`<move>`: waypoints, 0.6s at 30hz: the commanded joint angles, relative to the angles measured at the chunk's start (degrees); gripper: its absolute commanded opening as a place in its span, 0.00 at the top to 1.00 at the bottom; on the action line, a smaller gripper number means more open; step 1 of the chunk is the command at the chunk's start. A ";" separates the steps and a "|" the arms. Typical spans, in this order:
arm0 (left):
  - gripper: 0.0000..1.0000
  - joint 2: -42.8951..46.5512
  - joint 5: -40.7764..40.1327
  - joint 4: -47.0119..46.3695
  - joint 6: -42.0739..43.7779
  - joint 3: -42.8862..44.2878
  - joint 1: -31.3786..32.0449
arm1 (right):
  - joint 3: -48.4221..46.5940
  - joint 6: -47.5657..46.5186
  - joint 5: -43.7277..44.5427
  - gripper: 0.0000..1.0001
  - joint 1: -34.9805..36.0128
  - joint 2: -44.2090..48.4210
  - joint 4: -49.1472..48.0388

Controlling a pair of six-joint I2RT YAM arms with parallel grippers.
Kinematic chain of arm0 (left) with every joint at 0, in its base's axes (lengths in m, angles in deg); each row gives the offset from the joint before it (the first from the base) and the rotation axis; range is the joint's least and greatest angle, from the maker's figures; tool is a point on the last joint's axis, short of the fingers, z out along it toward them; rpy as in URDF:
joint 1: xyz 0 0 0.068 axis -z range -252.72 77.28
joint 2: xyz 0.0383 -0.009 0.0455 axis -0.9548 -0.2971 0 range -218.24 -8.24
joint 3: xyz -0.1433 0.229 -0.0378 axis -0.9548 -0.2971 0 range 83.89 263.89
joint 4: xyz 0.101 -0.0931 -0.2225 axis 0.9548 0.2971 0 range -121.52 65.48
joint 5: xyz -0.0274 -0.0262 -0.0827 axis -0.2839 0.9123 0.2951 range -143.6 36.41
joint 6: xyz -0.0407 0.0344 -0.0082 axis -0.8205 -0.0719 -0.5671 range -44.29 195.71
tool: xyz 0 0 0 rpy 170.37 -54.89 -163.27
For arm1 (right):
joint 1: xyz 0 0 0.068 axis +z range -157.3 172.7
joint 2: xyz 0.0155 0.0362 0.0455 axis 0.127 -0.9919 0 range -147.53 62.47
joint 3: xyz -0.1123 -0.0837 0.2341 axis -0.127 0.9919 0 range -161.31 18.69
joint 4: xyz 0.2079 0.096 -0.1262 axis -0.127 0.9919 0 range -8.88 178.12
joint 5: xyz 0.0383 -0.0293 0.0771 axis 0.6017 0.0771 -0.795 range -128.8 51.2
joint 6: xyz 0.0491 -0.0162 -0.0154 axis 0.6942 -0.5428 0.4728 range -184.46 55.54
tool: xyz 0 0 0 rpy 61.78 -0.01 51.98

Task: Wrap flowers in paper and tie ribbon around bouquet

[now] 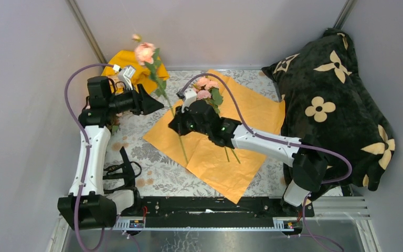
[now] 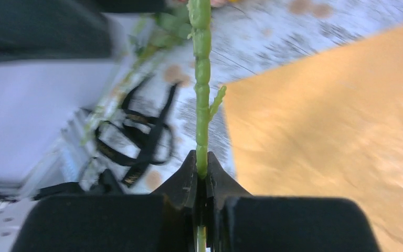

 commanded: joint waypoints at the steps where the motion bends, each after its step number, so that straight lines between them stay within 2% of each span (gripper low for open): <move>1: 0.27 -3.35 -20.29 17.86 26.02 3.85 -0.51 | 1.08 -1.38 9.76 1.00 -6.44 3.83 16.57; 4: 0.11 -3.17 -33.07 20.47 36.67 -2.17 -1.02 | 4.53 -2.57 12.77 1.00 -10.19 4.46 23.59; 8: 0.06 -1.29 -50.16 13.62 39.92 -12.61 -4.41 | 6.95 -5.80 20.32 1.00 -13.34 3.13 30.10; 11: 0.03 -2.43 -53.24 8.88 40.30 -15.85 -10.50 | 5.97 -9.02 24.96 1.00 -15.14 -0.40 33.63; 14: 0.03 -5.50 -53.84 7.27 38.88 -15.08 -15.37 | 4.48 -11.55 24.97 0.98 -17.48 -4.53 35.38; 18: 0.03 -8.43 -54.69 3.82 37.26 -14.58 -19.34 | 2.82 -12.29 22.76 0.79 -18.75 -9.07 34.59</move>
